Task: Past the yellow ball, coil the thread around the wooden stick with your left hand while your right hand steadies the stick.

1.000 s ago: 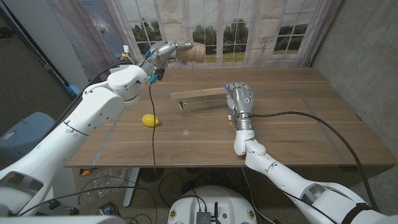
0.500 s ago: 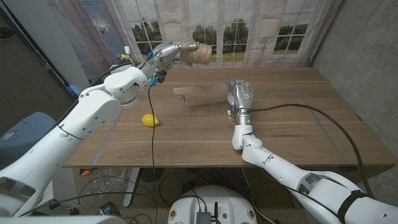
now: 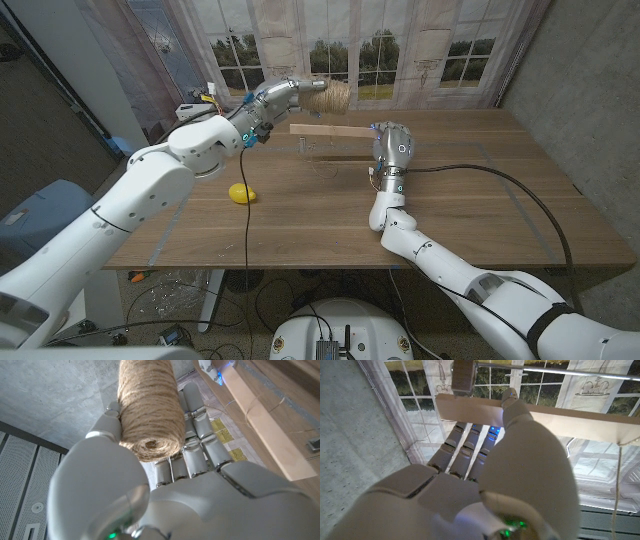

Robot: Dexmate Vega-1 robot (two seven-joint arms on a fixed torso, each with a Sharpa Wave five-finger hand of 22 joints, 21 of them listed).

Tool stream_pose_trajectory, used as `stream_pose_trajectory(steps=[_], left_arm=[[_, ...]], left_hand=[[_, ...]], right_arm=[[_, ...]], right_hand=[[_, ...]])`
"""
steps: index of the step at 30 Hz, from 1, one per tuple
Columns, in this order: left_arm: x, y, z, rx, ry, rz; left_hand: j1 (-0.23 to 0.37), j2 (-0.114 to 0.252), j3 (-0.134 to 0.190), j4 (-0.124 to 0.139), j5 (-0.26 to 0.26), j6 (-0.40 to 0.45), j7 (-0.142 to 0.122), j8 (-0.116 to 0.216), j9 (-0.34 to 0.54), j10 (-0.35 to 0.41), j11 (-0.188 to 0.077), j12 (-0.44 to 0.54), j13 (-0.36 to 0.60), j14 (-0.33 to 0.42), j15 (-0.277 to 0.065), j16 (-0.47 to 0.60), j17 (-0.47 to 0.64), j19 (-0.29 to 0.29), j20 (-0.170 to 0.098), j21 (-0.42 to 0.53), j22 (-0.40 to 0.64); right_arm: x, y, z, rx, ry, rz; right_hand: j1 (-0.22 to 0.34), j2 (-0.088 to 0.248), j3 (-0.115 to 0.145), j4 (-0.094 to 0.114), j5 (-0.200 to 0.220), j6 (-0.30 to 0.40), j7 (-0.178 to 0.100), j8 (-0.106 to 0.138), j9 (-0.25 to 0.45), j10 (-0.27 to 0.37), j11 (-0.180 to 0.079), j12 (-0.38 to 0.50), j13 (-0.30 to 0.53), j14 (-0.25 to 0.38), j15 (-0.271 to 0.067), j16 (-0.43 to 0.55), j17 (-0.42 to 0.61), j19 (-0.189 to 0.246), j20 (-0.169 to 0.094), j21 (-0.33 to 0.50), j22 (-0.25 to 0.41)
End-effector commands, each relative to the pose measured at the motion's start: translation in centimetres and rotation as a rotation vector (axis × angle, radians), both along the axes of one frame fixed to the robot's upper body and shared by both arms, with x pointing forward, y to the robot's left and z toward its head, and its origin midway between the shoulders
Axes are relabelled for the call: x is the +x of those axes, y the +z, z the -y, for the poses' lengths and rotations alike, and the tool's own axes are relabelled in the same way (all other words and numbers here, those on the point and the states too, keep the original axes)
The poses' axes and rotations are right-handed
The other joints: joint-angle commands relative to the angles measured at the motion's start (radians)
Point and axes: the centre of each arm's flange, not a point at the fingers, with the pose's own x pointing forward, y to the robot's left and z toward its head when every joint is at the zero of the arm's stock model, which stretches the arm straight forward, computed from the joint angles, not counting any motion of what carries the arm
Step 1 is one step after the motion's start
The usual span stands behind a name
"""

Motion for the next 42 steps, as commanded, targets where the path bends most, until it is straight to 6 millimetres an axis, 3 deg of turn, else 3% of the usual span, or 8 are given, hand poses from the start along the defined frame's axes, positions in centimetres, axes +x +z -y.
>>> stream_pose_trajectory(steps=[1, 22, 42], left_arm=[[0.9, -2.9, 0.8, -0.001, -0.028, -0.086], [3.0, -7.4, 0.3, -0.084, -0.005, -0.229], [4.4, -10.4, -2.6, -0.234, 0.110, -0.304]], left_hand=[[0.193, 0.195, 0.128, 0.014, 0.004, 0.054, -0.028, 0.002, 0.022, 0.142, -0.138, 0.003, 0.167, 0.189, -0.249, -0.002, 0.002, 0.027, -0.089, 0.005, 0.003], [0.191, 0.196, 0.128, 0.016, 0.004, 0.057, -0.029, 0.000, 0.024, 0.144, -0.139, 0.002, 0.169, 0.192, -0.247, -0.008, 0.007, 0.027, -0.088, 0.004, 0.003], [0.191, 0.195, 0.127, 0.015, 0.004, 0.058, -0.031, -0.003, 0.025, 0.147, -0.140, 0.002, 0.171, 0.195, -0.248, -0.013, 0.008, 0.027, -0.088, 0.003, 0.003]], right_arm=[[-0.4, 0.5, 1.4, 0.124, -0.027, 0.038], [-1.4, 0.7, 4.3, 0.319, -0.037, 0.106], [-2.5, -0.1, 6.6, 0.502, 0.018, 0.179]], right_hand=[[0.008, 0.050, 0.007, 0.012, 0.003, 0.026, 0.031, 0.006, 0.006, 0.114, 0.009, 0.136, 0.105, 0.001, -0.142, -0.004, 0.001, -0.003, 0.007, 0.007, 0.002], [-0.002, 0.050, 0.007, 0.016, 0.002, 0.023, 0.040, 0.005, 0.006, 0.111, 0.007, 0.136, 0.105, 0.008, -0.138, -0.013, 0.002, -0.006, 0.013, 0.011, 0.001], [-0.006, 0.050, 0.010, 0.015, 0.002, 0.026, 0.045, 0.005, 0.006, 0.114, 0.013, 0.137, 0.102, 0.012, -0.136, -0.020, 0.004, -0.011, 0.017, 0.015, 0.001]])
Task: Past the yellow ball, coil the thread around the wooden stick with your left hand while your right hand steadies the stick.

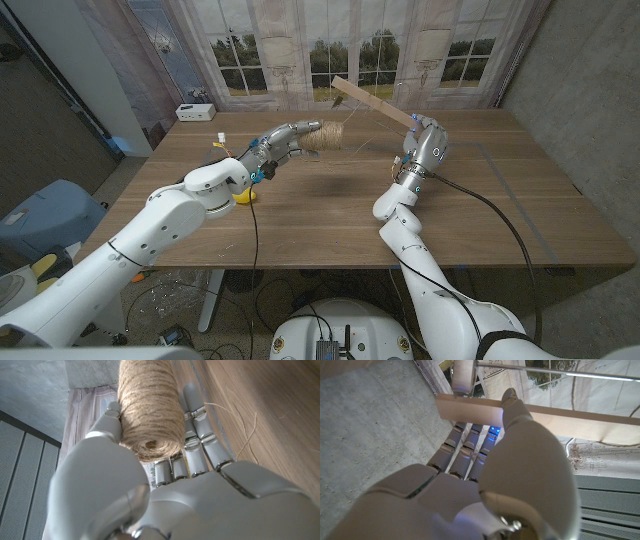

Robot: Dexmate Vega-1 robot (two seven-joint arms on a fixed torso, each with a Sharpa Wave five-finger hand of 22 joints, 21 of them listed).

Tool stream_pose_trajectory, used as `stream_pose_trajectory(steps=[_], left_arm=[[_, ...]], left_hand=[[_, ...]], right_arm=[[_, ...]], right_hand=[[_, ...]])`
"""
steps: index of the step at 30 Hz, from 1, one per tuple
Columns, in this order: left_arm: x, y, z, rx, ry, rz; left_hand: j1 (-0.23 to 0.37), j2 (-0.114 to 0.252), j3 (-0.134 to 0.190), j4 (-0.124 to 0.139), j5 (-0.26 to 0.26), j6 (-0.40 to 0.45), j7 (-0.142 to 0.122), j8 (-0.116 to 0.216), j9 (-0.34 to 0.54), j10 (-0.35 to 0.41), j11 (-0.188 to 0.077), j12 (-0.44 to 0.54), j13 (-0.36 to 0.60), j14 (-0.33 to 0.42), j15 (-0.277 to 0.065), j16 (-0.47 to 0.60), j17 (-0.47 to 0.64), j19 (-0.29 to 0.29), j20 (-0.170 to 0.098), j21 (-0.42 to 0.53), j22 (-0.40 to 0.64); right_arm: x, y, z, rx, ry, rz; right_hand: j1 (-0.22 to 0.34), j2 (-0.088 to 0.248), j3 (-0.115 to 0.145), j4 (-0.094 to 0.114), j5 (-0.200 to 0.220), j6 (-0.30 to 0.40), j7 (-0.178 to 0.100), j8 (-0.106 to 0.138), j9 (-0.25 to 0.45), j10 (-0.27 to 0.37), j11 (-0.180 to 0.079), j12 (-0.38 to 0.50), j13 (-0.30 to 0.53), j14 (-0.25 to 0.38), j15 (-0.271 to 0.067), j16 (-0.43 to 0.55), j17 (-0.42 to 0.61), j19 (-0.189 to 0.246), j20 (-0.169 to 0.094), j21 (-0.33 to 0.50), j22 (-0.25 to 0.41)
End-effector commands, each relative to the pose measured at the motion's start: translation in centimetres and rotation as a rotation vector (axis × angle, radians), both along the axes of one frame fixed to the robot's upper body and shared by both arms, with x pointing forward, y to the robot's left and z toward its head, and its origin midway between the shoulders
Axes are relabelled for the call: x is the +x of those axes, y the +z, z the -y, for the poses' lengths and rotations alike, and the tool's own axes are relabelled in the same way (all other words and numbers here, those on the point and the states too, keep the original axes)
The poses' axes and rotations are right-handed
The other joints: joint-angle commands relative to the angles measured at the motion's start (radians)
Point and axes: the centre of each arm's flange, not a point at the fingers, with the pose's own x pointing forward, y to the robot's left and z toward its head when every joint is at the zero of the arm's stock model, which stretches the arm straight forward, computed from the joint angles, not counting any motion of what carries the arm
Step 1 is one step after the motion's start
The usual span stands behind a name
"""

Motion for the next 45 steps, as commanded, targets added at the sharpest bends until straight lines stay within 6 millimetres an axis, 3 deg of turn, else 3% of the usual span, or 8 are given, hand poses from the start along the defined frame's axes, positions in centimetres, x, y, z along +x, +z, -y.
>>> stream_pose_trajectory(steps=[1, 15, 24, 28, 34, 45], left_arm=[[0.7, -1.6, -1.7, -0.081, 0.071, -0.039], [1.6, -3.1, -4.2, -0.257, 0.113, -0.100], [2.3, -3.1, -5.5, -0.354, 0.100, -0.149], [2.8, -2.8, -5.8, -0.364, 0.088, -0.160], [3.3, -1.7, -6.0, -0.350, 0.076, -0.161], [3.8, 1.5, -7.3, -0.311, 0.088, -0.137]], left_hand=[[0.189, 0.196, 0.127, 0.015, 0.004, 0.057, -0.029, 0.003, 0.010, 0.148, -0.139, 0.006, 0.170, 0.193, -0.250, -0.002, 0.005, 0.026, -0.086, 0.003, 0.003], [0.189, 0.196, 0.127, 0.015, 0.004, 0.057, -0.030, 0.001, 0.010, 0.146, -0.140, 0.004, 0.172, 0.195, -0.250, -0.006, 0.006, 0.027, -0.086, 0.002, 0.003], [0.189, 0.195, 0.126, 0.014, 0.005, 0.060, -0.031, -0.001, 0.010, 0.148, -0.143, 0.002, 0.170, 0.197, -0.251, -0.009, 0.007, 0.028, -0.088, 0.002, 0.003], [0.189, 0.195, 0.126, 0.015, 0.005, 0.060, -0.033, -0.001, 0.011, 0.148, -0.144, 0.002, 0.170, 0.198, -0.251, -0.011, 0.007, 0.028, -0.088, 0.002, 0.003], [0.188, 0.195, 0.126, 0.015, 0.005, 0.060, -0.031, -0.002, 0.011, 0.149, -0.145, 0.001, 0.169, 0.199, -0.251, -0.012, 0.007, 0.028, -0.089, 0.001, 0.003], [0.187, 0.195, 0.126, 0.016, 0.005, 0.059, -0.033, -0.004, 0.011, 0.147, -0.145, 0.000, 0.171, 0.200, -0.250, -0.015, 0.010, 0.028, -0.090, 0.000, 0.003]], right_arm=[[-0.5, -0.7, 1.2, 0.089, 0.016, 0.035], [-1.2, -1.3, 1.9, 0.143, 0.102, 0.125], [-2.4, -1.6, 2.0, 0.157, 0.290, 0.232], [-2.8, -1.4, 1.9, 0.106, 0.375, 0.253], [-3.4, -1.0, 1.1, 0.002, 0.453, 0.261], [-4.2, -0.7, -0.7, -0.226, 0.364, 0.217]], right_hand=[[-0.006, 0.050, 0.014, 0.011, 0.005, 0.035, 0.036, 0.007, 0.006, 0.113, 0.013, 0.137, 0.102, 0.008, -0.131, -0.004, 0.002, 0.001, 0.005, 0.007, 0.001], [-0.006, 0.049, 0.016, 0.009, 0.005, 0.036, 0.039, 0.008, 0.005, 0.113, 0.016, 0.138, 0.102, 0.011, -0.133, -0.009, 0.003, -0.001, 0.004, 0.010, 0.000], [0.003, 0.050, 0.019, 0.002, 0.006, 0.034, 0.039, 0.007, 0.006, 0.109, 0.018, 0.137, 0.102, 0.018, -0.141, -0.003, 0.016, 0.016, -0.028, 0.021, 0.001], [0.011, 0.051, 0.020, -0.003, 0.006, 0.033, 0.040, 0.006, 0.006, 0.107, 0.017, 0.138, 0.103, 0.023, -0.145, 0.001, 0.023, 0.020, -0.046, 0.024, 0.001], [0.018, 0.051, 0.020, -0.007, 0.005, 0.032, 0.034, 0.006, 0.007, 0.100, 0.011, 0.140, 0.108, 0.027, -0.148, 0.005, 0.029, 0.018, -0.050, 0.027, 0.002], [0.022, 0.050, 0.015, -0.008, 0.004, 0.034, 0.026, 0.006, 0.007, 0.101, 0.007, 0.142, 0.109, 0.025, -0.149, 0.004, 0.037, 0.015, -0.051, 0.033, 0.003]])
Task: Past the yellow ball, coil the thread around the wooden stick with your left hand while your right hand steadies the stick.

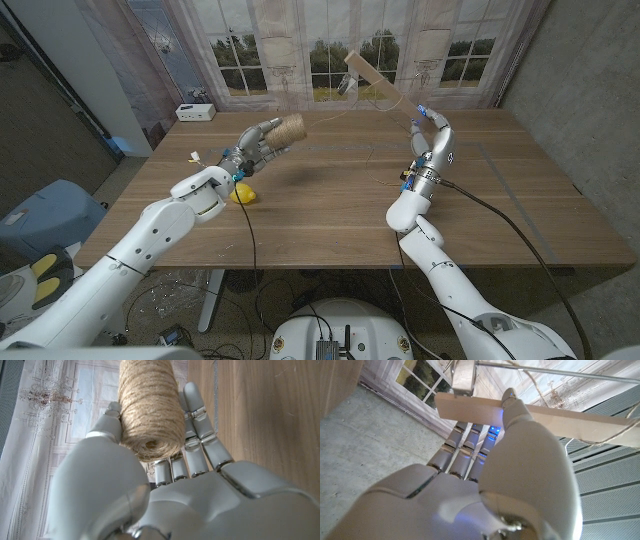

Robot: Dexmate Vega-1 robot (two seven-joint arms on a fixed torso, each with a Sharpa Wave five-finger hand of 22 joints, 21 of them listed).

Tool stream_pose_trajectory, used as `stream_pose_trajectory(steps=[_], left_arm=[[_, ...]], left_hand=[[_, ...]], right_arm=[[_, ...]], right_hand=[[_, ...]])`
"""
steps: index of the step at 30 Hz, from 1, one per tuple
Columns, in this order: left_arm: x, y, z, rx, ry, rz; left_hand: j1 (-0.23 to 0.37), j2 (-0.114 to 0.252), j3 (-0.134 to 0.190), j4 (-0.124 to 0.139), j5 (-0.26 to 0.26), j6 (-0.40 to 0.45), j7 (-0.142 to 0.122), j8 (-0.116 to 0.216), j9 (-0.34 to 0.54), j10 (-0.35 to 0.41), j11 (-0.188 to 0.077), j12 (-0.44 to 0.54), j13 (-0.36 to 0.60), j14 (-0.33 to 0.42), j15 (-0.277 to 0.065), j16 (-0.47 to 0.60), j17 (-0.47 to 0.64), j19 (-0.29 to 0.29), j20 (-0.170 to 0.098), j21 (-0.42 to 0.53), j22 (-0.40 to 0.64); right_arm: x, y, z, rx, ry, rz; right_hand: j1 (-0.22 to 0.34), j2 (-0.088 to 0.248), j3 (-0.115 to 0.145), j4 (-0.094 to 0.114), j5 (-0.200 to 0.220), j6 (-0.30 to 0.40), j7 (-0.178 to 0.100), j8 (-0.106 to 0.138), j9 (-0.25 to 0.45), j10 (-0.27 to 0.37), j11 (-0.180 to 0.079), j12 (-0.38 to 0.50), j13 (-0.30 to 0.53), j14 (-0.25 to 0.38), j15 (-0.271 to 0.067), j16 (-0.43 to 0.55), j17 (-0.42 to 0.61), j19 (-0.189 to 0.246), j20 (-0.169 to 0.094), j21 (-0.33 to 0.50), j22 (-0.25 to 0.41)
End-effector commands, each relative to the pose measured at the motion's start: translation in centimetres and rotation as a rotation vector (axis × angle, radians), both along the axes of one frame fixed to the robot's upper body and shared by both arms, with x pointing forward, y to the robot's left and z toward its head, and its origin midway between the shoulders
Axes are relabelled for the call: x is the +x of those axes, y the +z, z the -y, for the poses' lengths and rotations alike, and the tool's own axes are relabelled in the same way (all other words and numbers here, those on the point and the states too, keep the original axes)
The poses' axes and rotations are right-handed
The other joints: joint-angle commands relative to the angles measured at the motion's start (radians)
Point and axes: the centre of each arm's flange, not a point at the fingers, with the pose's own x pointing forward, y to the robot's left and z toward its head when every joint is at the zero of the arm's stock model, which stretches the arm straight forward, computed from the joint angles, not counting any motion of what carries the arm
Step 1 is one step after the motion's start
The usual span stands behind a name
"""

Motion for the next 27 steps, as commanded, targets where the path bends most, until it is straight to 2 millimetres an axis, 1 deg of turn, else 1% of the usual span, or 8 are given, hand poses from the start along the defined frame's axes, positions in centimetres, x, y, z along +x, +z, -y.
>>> stream_pose_trajectory(steps=[1, 13, 19, 27], left_arm=[[0.5, 2.9, -1.3, 0.024, 0.010, 0.014], [0.3, 4.5, -1.9, 0.040, 0.058, 0.025], [0.1, 5.5, -2.1, 0.055, 0.078, 0.036], [-0.3, 7.1, -1.7, 0.095, 0.082, 0.068]], left_hand=[[0.184, 0.198, 0.126, 0.016, 0.005, 0.059, -0.033, 0.004, 0.005, 0.147, -0.145, 0.003, 0.172, 0.193, -0.250, -0.003, 0.005, 0.026, -0.088, 0.000, 0.003], [0.183, 0.198, 0.126, 0.016, 0.005, 0.060, -0.034, 0.003, 0.007, 0.148, -0.146, 0.002, 0.172, 0.195, -0.250, -0.005, 0.008, 0.026, -0.089, -0.001, 0.003], [0.182, 0.198, 0.126, 0.016, 0.005, 0.059, -0.034, 0.002, 0.007, 0.148, -0.147, 0.001, 0.172, 0.195, -0.250, -0.007, 0.008, 0.026, -0.089, -0.001, 0.003], [0.182, 0.198, 0.126, 0.016, 0.006, 0.060, -0.035, 0.001, 0.008, 0.147, -0.146, 0.000, 0.173, 0.195, -0.250, -0.010, 0.009, 0.027, -0.089, -0.001, 0.003]], right_arm=[[-0.9, -0.4, -1.8, -0.214, -0.065, -0.002], [-1.0, -1.1, -3.2, -0.363, -0.176, -0.001], [-1.2, -1.2, -4.1, -0.429, -0.214, 0.008], [-1.0, -1.6, -5.2, -0.510, -0.246, -0.002]], right_hand=[[0.022, 0.050, 0.004, 0.004, 0.006, 0.033, 0.021, 0.008, 0.002, 0.102, 0.008, 0.142, 0.107, 0.007, -0.150, 0.005, 0.006, 0.002, -0.017, 0.010, 0.003], [0.026, 0.050, 0.000, 0.004, 0.007, 0.037, 0.015, 0.010, 0.002, 0.106, 0.002, 0.143, 0.106, 0.009, -0.152, 0.002, 0.011, 0.002, -0.016, 0.018, 0.004], [0.030, 0.049, -0.001, 0.003, 0.008, 0.038, 0.014, 0.010, 0.002, 0.105, 0.004, 0.142, 0.105, 0.010, -0.154, 0.000, 0.012, 0.005, -0.015, 0.023, 0.004], [0.030, 0.049, -0.003, 0.004, 0.009, 0.038, 0.011, 0.010, 0.002, 0.107, 0.001, 0.141, 0.102, 0.012, -0.153, -0.003, 0.013, 0.004, -0.015, 0.027, 0.004]])
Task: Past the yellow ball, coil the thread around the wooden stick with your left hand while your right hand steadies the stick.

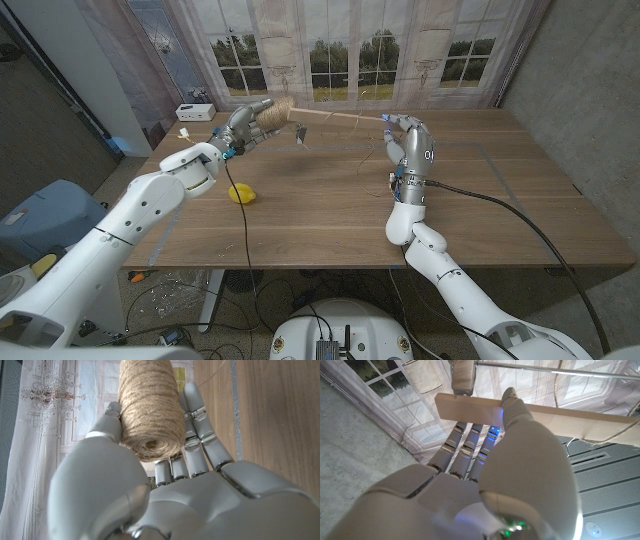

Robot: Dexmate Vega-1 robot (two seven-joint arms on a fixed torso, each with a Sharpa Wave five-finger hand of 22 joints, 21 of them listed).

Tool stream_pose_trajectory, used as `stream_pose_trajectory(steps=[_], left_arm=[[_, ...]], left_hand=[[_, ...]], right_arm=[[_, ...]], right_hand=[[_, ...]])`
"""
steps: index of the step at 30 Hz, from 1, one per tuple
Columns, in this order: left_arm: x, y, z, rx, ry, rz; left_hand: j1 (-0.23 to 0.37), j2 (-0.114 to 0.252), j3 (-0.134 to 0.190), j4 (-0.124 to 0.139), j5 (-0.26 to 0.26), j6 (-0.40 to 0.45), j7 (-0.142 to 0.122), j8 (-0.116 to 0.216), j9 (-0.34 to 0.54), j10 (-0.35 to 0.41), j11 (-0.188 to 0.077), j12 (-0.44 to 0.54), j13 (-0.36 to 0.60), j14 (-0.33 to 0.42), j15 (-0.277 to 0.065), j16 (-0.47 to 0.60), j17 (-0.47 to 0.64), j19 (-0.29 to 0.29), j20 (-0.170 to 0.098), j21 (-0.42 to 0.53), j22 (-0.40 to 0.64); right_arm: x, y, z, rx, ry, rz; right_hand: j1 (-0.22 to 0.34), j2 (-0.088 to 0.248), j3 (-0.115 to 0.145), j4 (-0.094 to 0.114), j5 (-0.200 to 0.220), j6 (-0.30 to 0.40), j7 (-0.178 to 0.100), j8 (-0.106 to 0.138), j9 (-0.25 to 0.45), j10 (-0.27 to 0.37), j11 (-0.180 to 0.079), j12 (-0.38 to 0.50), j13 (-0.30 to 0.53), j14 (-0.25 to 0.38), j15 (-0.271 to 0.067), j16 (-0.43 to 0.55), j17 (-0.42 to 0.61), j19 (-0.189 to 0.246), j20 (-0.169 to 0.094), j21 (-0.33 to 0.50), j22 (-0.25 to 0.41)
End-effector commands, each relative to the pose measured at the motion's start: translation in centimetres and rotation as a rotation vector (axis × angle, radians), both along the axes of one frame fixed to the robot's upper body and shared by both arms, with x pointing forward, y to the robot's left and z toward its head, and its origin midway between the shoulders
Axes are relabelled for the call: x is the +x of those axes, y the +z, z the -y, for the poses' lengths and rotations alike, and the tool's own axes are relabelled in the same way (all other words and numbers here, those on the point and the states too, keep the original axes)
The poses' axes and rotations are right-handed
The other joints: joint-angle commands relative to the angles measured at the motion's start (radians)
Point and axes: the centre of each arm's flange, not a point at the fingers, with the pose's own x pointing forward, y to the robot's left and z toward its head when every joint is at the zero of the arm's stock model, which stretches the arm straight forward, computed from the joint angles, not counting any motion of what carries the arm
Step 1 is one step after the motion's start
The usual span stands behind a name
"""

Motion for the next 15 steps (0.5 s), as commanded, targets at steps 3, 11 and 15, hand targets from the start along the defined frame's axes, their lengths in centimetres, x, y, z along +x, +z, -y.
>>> stream_pose_trajectory(steps=[3, 11, 15], left_arm=[[-0.8, 2.8, 0.5, 0.065, 0.020, 0.049], [-1.3, 3.7, 1.5, 0.104, -0.001, 0.078], [-1.6, 4.0, 2.0, 0.119, -0.019, 0.095]], left_hand=[[0.186, 0.195, 0.126, 0.016, 0.009, 0.055, -0.033, 0.004, 0.003, 0.149, -0.145, 0.004, 0.172, 0.193, -0.252, -0.002, 0.003, 0.027, -0.089, -0.001, 0.003], [0.186, 0.194, 0.126, 0.015, 0.010, 0.056, -0.032, 0.004, 0.004, 0.148, -0.144, 0.004, 0.173, 0.196, -0.253, -0.003, 0.006, 0.027, -0.089, -0.002, 0.003], [0.186, 0.195, 0.126, 0.015, 0.010, 0.057, -0.032, 0.004, 0.005, 0.150, -0.145, 0.003, 0.172, 0.195, -0.252, -0.005, 0.005, 0.027, -0.089, -0.002, 0.003]], right_arm=[[0.2, -0.8, -2.0, -0.156, -0.074, -0.007], [0.6, -1.3, -3.0, -0.215, -0.100, -0.030], [0.8, -1.5, -3.3, -0.239, -0.113, -0.045]], right_hand=[[0.031, 0.049, -0.003, 0.003, 0.007, 0.029, 0.020, 0.005, 0.003, 0.108, -0.001, 0.141, 0.103, 0.011, -0.152, 0.002, 0.000, 0.005, -0.014, 0.006, 0.002], [0.034, 0.048, -0.005, 0.003, 0.007, 0.029, 0.018, 0.005, 0.002, 0.106, -0.003, 0.139, 0.103, 0.013, -0.153, -0.001, 0.001, 0.005, -0.013, 0.011, 0.002], [0.035, 0.047, -0.005, 0.002, 0.008, 0.029, 0.015, 0.005, 0.002, 0.108, -0.005, 0.140, 0.103, 0.013, -0.152, -0.003, 0.001, 0.004, -0.013, 0.013, 0.002]])
